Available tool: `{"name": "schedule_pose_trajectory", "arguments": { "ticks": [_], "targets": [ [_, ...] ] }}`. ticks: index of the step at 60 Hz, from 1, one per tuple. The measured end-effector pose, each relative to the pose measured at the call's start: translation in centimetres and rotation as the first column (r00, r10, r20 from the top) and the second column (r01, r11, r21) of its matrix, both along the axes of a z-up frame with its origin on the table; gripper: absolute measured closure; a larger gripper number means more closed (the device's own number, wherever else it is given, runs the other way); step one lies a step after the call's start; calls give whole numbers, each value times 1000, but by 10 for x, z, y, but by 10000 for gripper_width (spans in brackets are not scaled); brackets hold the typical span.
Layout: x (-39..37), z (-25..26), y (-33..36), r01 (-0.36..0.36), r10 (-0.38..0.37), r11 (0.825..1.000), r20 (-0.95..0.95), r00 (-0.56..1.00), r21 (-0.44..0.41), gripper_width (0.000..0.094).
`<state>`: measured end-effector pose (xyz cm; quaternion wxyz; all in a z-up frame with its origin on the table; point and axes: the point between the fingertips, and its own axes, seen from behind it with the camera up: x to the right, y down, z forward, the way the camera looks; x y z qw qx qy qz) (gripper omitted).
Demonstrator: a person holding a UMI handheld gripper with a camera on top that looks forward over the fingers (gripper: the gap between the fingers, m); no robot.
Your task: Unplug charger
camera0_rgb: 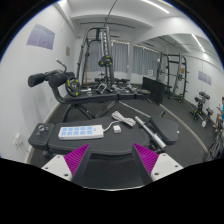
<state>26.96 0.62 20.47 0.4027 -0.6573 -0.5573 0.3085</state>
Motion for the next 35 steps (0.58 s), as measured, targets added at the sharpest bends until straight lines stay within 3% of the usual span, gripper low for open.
{"name": "schedule_pose_trajectory", "arguments": {
  "ticks": [15,35],
  "targets": [
    [100,23,-24,21,-21,1000,-13,1000,-12,79],
    [118,39,-51,-13,12,1000,-49,999,-1,81]
  ]
}}
